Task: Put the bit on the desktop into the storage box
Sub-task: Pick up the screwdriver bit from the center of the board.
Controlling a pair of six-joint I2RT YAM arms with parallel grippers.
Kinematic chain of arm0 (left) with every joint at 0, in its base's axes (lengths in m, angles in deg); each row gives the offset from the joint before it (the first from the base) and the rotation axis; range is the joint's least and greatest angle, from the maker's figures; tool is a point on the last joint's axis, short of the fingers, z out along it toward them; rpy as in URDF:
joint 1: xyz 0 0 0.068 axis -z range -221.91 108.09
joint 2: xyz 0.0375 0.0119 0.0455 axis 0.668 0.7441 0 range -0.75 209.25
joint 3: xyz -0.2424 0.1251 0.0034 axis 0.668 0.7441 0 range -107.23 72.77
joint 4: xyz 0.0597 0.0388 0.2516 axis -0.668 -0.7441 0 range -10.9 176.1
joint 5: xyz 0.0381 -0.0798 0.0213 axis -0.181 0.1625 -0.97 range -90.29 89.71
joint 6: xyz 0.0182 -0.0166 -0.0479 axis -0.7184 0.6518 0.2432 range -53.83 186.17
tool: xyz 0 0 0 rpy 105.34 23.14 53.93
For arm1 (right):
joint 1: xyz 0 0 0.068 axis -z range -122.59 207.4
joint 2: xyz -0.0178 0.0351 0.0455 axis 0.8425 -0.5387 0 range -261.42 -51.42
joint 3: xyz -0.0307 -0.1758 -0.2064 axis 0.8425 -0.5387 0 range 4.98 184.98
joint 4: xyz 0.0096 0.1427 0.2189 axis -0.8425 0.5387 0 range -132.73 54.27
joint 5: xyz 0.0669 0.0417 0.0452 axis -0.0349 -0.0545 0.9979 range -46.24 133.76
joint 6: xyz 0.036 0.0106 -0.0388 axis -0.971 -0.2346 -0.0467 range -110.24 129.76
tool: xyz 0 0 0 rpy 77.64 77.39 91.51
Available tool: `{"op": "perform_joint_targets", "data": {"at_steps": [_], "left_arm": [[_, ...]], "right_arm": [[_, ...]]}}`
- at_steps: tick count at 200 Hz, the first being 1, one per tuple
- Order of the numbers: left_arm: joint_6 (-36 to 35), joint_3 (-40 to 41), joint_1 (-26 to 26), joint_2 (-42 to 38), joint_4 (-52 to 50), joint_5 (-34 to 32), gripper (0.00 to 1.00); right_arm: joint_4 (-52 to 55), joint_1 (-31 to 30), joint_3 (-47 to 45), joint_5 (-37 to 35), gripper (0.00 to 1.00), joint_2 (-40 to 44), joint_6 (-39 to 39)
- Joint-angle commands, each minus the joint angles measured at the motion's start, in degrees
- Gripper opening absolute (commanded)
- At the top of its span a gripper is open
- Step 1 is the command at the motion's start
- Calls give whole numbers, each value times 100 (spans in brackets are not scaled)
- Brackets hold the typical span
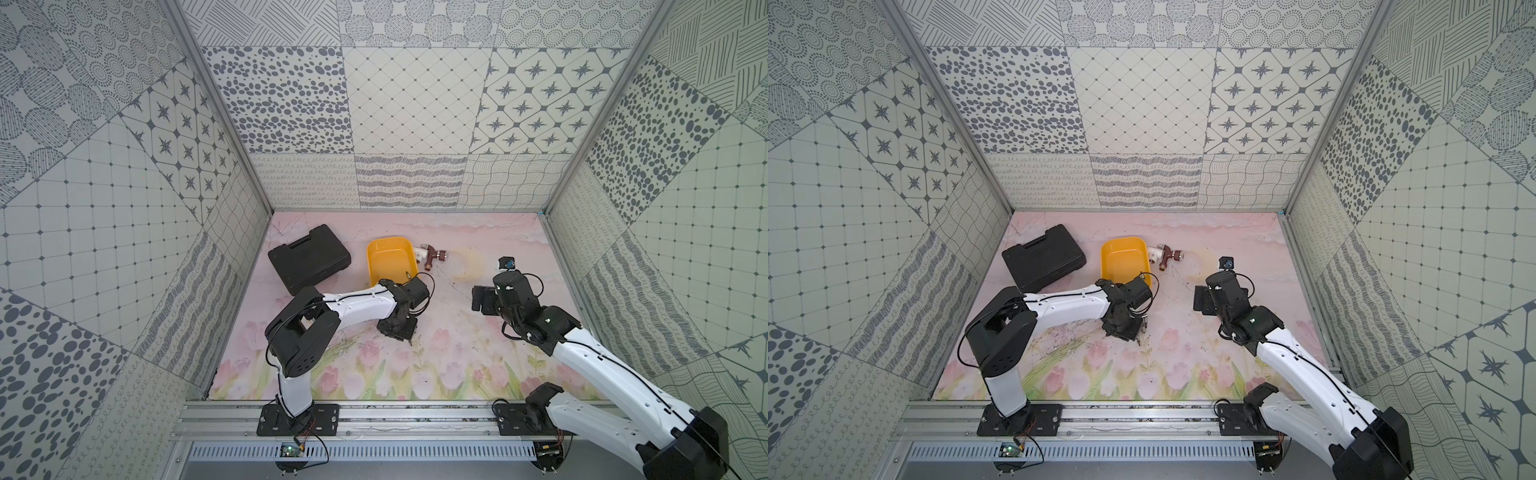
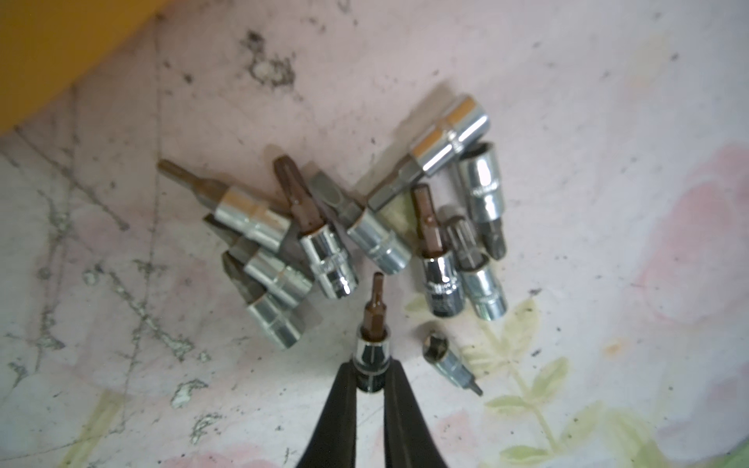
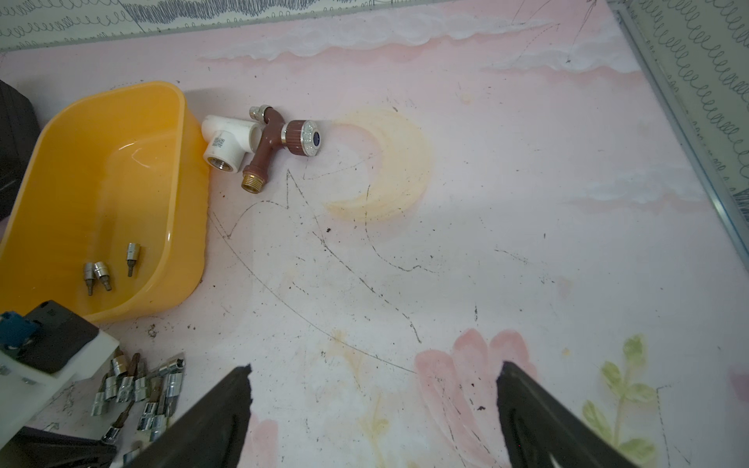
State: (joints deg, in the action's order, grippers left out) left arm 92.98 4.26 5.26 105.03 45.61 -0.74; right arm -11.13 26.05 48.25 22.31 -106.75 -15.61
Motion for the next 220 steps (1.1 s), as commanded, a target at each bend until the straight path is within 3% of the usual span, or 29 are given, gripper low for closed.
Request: {"op": "perform_joint_targets", "data": {"at_steps": [1, 60, 97, 165, 220], "left_arm": [[-22, 107, 37, -251, 43, 69, 15], [-110, 183, 37, -850, -134, -35, 15], [-231, -272, -62, -1118, -298, -121, 15], [-809, -1235, -756, -1012, -469, -108, 14], [-1218, -1887, -1242, -381, -600, -184, 14]], "right_arm": [[-110, 33, -29, -6, 97, -77, -109], [-136, 33, -30, 10, 97, -109, -118], [-131, 33, -22, 27, 97, -108, -109], [-136, 35, -30, 5, 97, -3, -87], [-136, 34, -47, -13, 97, 86, -79]]}}
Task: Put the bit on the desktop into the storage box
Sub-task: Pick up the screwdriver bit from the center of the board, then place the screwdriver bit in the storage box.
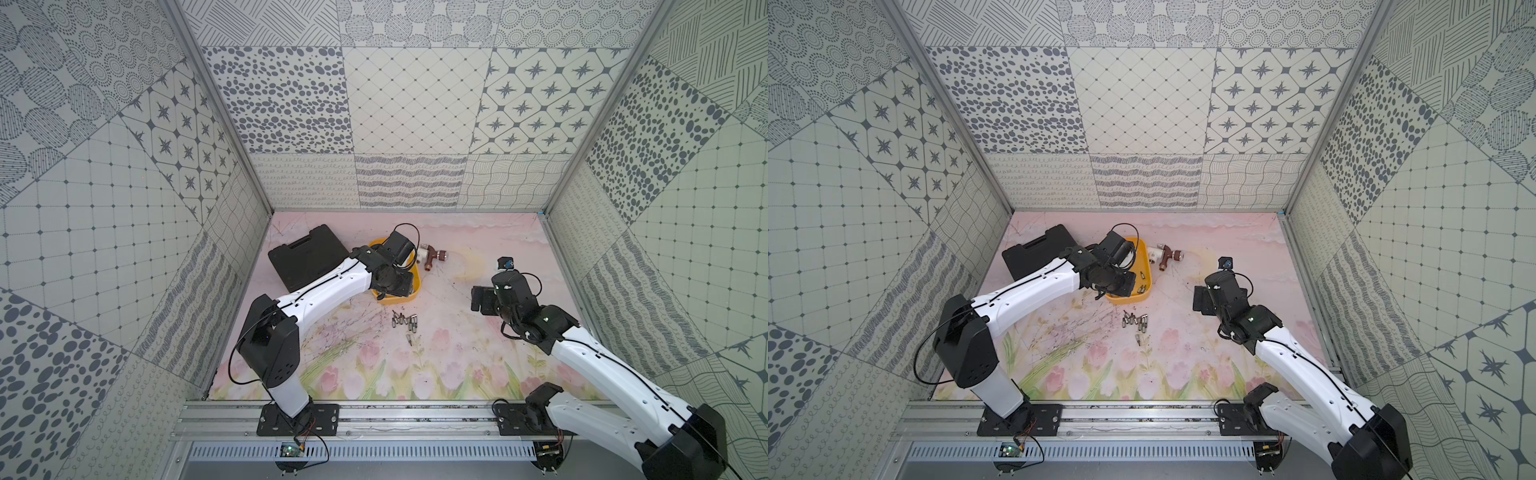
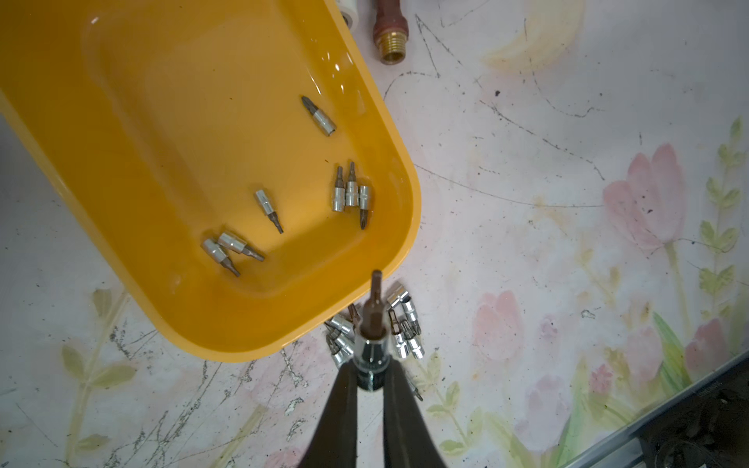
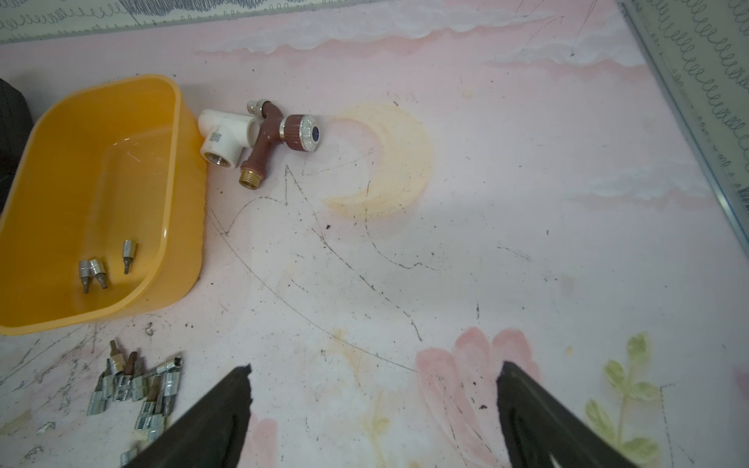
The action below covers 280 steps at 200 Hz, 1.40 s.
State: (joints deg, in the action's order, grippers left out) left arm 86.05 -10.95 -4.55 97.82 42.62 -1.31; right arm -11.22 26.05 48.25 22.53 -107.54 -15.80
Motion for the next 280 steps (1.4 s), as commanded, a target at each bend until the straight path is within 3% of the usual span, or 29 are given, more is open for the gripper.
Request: {"op": "perform_joint_targets", "data": {"at_steps": [1, 64, 160, 280], "left_arm": [[-531, -373, -271, 357, -305, -127, 14], [-577, -736, -699, 1157, -438, -25, 13], [-686, -993, -741, 1974, -803, -58, 12], [-695, -1024, -745, 2132, -810, -52, 12]], "right_arm": [[-127, 38, -47, -32, 97, 168, -57], [-118, 33, -65, -74, 97, 223, -33], [-118, 41, -38, -39, 97, 162, 7], [-118, 55, -64, -26, 97, 176, 7]]}}
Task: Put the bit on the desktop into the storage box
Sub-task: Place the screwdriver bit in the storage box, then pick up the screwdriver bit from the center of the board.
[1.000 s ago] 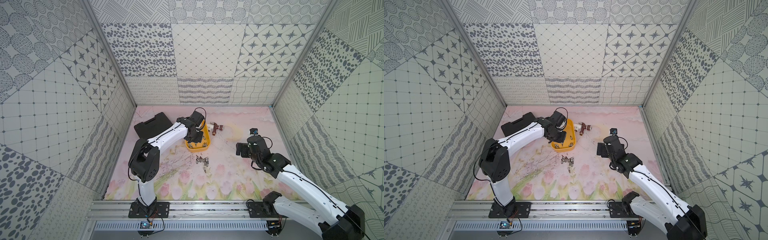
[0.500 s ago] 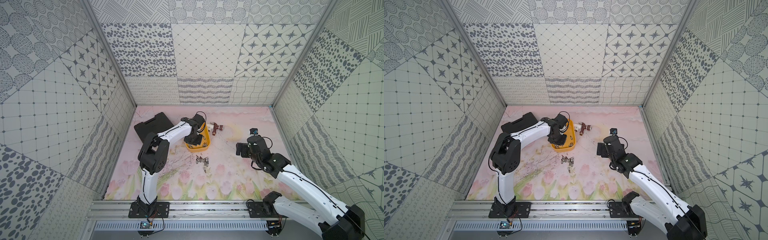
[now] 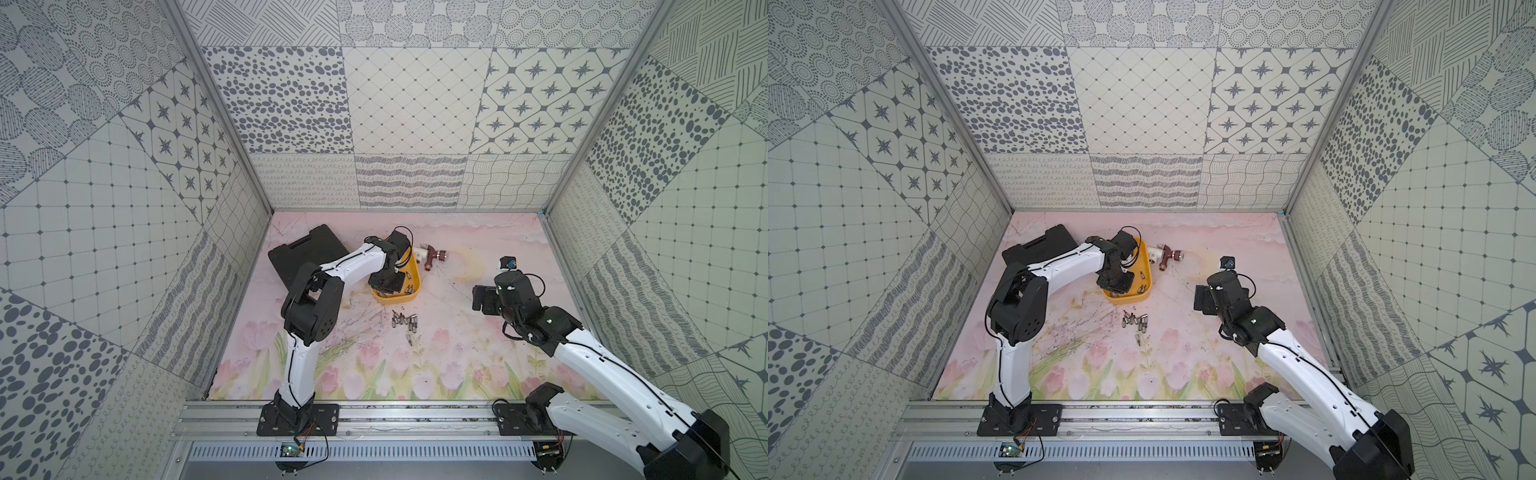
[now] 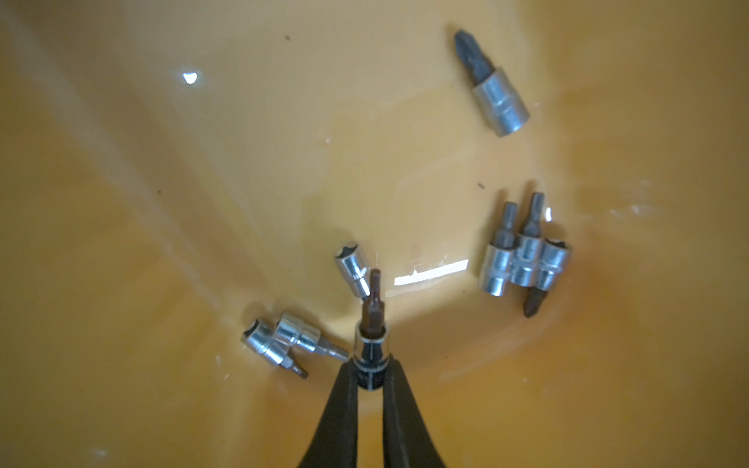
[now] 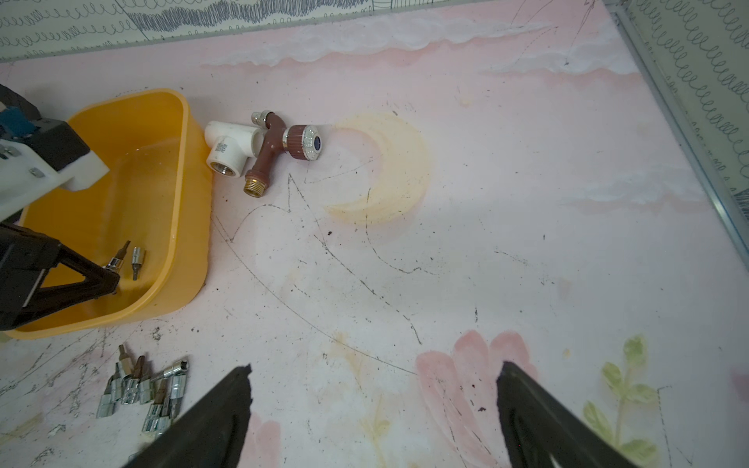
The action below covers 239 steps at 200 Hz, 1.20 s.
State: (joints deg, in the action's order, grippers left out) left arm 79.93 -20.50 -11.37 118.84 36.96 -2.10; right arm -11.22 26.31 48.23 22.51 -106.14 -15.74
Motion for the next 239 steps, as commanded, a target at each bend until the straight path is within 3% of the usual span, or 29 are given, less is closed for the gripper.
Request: {"op": "perform_joint_targets", "data": {"at_steps": [1, 48, 79, 134, 239], "left_arm": [[-84, -68, -65, 25, -248, 29, 12], [-83, -65, -66, -39, -260, -14, 22], [-101, -42, -55, -193, -276, -60, 34], [-137, 209, -63, -855, -201, -180, 46], [-103, 2130, -72, -3069, 1206, -508, 64]], "right_arm": [[-118, 31, -62, -21, 97, 34, 1], [-118, 28, -44, 21, 97, 49, 10], [-110, 25, -18, 72, 97, 67, 18], [94, 30, 164, 375, 97, 90, 79], [444, -212, 776, 1682, 93, -308, -59]]}}
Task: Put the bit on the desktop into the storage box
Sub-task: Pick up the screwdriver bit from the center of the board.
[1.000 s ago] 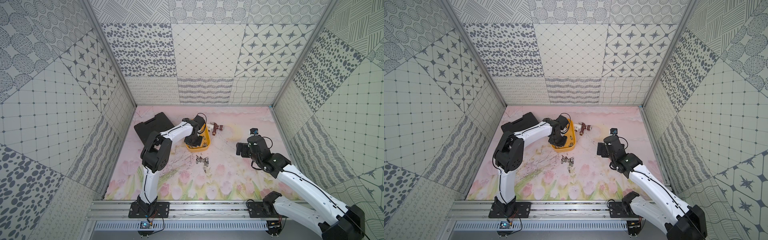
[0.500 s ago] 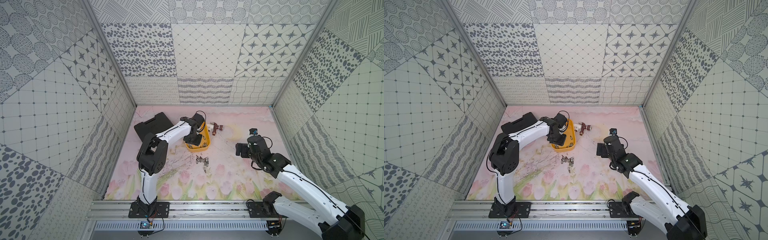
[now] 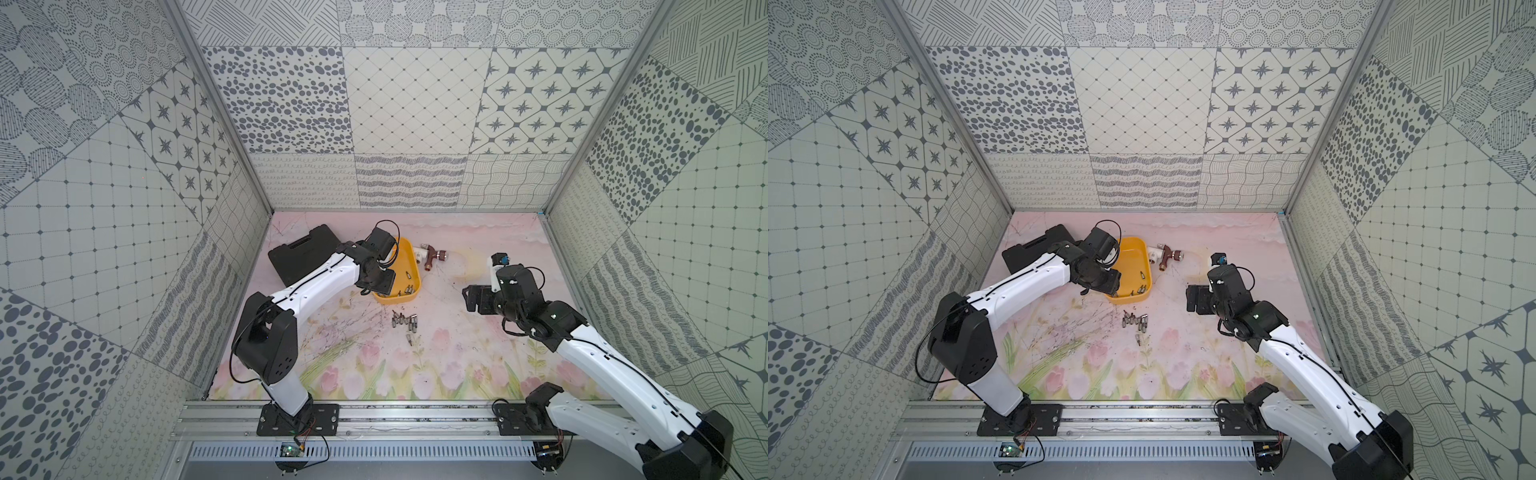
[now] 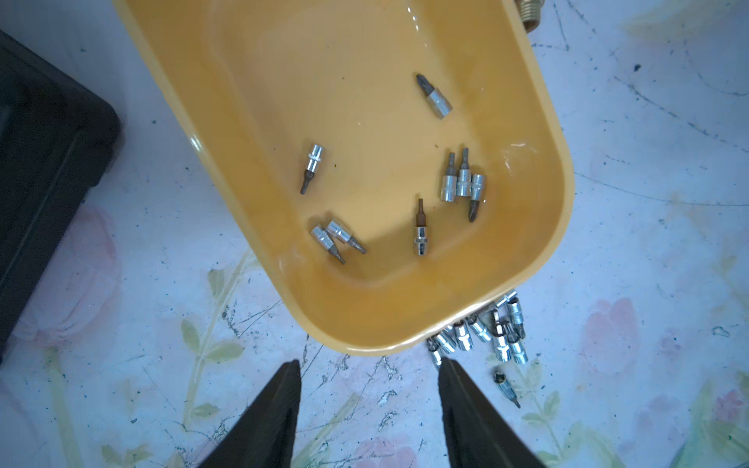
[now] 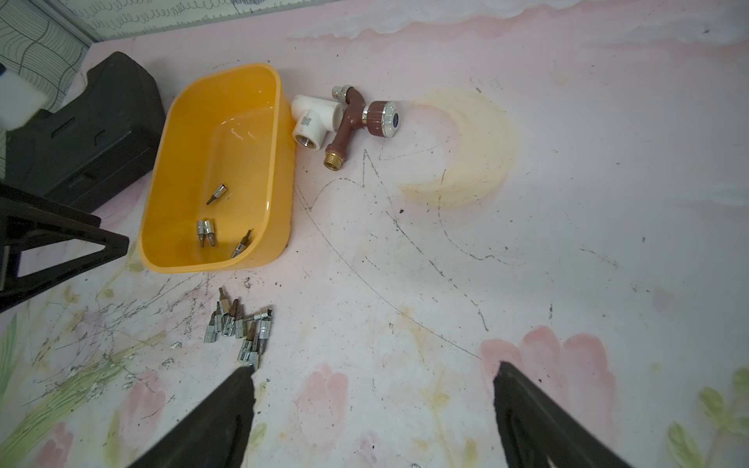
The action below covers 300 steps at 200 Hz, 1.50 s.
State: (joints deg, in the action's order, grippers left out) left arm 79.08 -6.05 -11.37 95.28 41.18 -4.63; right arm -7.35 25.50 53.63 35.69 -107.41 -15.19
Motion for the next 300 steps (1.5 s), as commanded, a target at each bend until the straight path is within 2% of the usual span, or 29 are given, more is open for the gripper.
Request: {"op": "perform_joint_targets", "data": {"at_steps": [1, 60, 101, 125, 189, 243, 300], "left_arm": [[-13, 698, -74, -742, 806, -262, 64], [586, 2044, -141, -2015, 2024, -912, 76], [1038, 2717, -267, -2767, 2557, -1480, 93], [1265, 2965, -319, -3065, 2578, -1944, 99], [1858, 3529, -420, -3689, 2710, -2677, 99], [1935, 3628, -460, -3824, 2707, -2844, 99], [1944, 3633, -468, -3828, 2746, -2849, 99]], "right_arm": [[57, -141, 244, 366, 93, -196, -123], [63, -1130, 718, 273, 88, -1161, -254], [202, -1792, 1208, 280, 81, -2165, -335], [298, -2111, 1473, 331, 76, -2723, -342], [536, -2495, 1968, 745, 60, -3967, -226], [693, -2603, 2288, 780, 48, -4757, -150], [720, -2621, 2473, 727, 37, -5118, -94]]}}
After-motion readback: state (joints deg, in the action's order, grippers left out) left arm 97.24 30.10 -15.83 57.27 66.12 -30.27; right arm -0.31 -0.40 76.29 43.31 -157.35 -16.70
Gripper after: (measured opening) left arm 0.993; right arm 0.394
